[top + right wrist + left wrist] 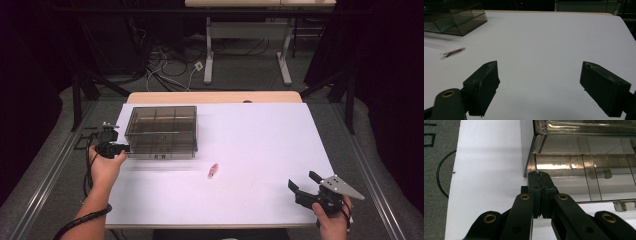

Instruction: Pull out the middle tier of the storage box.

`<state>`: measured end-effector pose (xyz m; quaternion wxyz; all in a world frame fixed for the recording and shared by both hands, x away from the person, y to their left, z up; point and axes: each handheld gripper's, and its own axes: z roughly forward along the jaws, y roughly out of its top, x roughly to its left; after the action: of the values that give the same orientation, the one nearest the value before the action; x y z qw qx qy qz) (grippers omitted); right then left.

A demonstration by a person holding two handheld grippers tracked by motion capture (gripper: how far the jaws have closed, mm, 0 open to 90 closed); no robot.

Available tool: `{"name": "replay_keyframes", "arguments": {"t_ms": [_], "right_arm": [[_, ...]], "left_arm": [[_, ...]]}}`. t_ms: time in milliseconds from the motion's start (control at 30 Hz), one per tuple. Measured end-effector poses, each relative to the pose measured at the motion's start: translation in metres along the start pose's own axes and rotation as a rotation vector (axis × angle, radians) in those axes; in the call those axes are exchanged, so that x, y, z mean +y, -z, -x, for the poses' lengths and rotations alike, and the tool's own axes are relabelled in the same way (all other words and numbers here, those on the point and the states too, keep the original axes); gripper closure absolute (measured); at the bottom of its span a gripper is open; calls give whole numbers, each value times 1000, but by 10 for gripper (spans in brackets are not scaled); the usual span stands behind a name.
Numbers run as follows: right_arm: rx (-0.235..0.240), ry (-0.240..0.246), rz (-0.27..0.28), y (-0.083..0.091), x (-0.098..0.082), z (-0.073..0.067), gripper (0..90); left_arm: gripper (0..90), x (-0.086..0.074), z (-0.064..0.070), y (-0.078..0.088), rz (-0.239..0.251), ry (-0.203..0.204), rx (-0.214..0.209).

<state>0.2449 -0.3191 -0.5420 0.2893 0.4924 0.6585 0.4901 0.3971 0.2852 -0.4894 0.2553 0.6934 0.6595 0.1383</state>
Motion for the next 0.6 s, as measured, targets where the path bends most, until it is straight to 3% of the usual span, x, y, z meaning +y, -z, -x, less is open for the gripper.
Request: {"name": "replay_keyframes", "arguments": {"t_ms": [600], "right_arm": [[-19, -9, 2, 3, 0, 1, 149]], "left_arm": [[893, -14, -2, 7, 6, 3, -20]]}}
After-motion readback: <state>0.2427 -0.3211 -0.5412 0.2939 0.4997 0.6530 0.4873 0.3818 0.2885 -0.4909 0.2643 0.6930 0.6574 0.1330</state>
